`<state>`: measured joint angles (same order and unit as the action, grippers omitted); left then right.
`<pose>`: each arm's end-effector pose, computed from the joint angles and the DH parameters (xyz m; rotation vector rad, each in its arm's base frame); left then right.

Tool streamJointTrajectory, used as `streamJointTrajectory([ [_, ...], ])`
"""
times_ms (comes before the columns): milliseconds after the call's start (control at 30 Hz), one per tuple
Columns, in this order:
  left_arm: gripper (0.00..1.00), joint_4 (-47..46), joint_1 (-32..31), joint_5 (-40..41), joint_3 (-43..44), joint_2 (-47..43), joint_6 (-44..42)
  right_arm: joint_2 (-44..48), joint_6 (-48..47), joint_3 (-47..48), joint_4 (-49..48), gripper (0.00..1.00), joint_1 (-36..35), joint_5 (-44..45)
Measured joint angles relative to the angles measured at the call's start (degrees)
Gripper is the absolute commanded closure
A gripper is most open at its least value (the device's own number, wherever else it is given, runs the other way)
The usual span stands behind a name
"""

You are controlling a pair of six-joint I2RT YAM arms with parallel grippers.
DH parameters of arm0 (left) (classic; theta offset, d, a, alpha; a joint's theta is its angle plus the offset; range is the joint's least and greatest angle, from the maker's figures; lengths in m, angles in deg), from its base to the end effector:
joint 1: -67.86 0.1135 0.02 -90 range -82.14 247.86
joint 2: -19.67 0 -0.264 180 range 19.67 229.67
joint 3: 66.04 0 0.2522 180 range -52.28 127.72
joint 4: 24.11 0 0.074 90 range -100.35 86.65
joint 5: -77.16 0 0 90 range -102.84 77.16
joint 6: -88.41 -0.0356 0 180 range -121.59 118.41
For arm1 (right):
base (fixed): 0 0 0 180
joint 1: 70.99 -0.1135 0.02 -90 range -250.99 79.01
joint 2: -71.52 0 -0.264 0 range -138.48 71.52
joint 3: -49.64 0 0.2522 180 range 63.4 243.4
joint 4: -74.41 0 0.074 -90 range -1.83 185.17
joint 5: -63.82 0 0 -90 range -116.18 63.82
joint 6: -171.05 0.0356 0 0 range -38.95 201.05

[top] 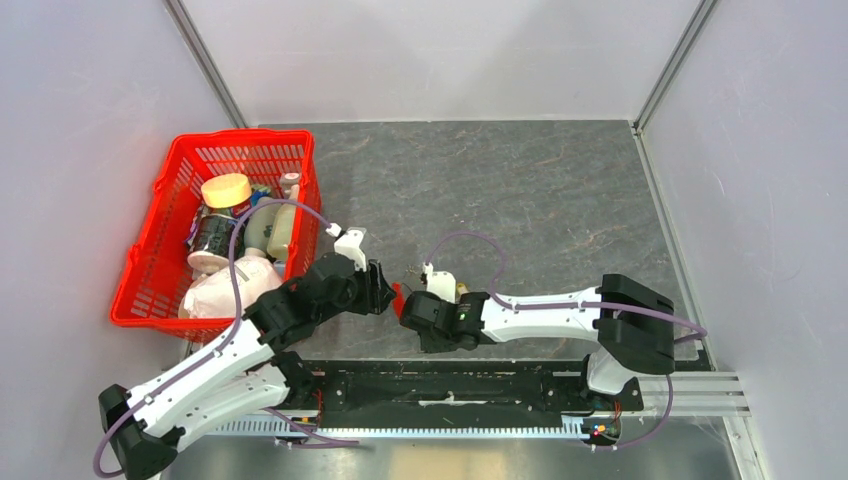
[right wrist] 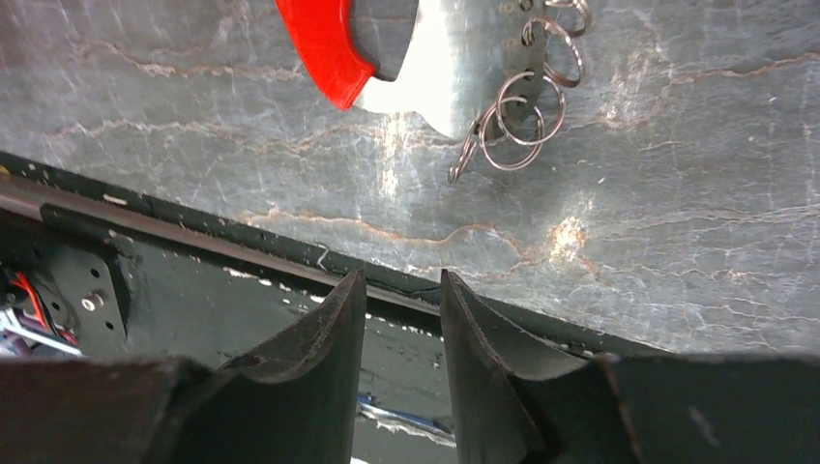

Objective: Put the keys on the keyring

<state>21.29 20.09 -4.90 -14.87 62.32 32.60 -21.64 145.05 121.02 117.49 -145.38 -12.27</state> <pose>0.1130 -0.1171 0.2642 0.1911 2.2748 -0.6284 0.0930 0.3010 0.1852 -0.1730 2.7225 0.4503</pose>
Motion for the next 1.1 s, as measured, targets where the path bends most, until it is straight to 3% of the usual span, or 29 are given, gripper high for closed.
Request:
streamJointTrajectory([
  [533, 0.44, 1.4, 0.0, -0.5, 0.0, -2.4, 0.0, -2.9, 5.0, 2.6, 0.7, 0.64, -0.4, 9.0],
  [1100, 0.43, 1.4, 0.0, -0.8, 0.0, -2.5, 0.0, -5.6, 5.0, 5.4, 5.4, 0.65, -0.4, 10.2],
])
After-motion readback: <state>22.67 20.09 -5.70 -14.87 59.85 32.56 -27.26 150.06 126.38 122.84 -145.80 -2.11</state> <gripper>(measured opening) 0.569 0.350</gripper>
